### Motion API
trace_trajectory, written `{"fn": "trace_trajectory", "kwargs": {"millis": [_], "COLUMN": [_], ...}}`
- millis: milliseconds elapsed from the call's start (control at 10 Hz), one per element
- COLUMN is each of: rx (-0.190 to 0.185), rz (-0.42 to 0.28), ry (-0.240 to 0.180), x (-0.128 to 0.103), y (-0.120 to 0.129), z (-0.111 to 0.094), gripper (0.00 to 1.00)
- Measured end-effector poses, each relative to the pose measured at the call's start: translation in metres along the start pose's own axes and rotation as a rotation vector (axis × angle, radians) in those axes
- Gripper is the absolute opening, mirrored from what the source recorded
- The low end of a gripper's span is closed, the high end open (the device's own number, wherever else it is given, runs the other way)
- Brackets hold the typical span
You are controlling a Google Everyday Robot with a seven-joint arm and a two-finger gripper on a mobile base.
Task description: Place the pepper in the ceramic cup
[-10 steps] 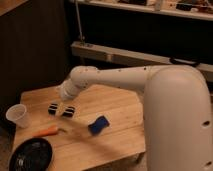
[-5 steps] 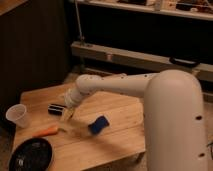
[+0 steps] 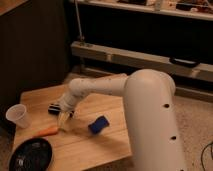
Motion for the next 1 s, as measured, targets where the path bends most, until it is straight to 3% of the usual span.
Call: {"fn": "trace_trajectory", "kwargs": {"millis": [600, 1000], "rx": [-0.002, -0.011], "rz": [0.0, -0.07], "ry": [0.003, -0.032], "x": [0.001, -0.017], "y": [0.001, 0.02], "z": [0.0, -0.006], "gripper": [0.8, 0.8]}}
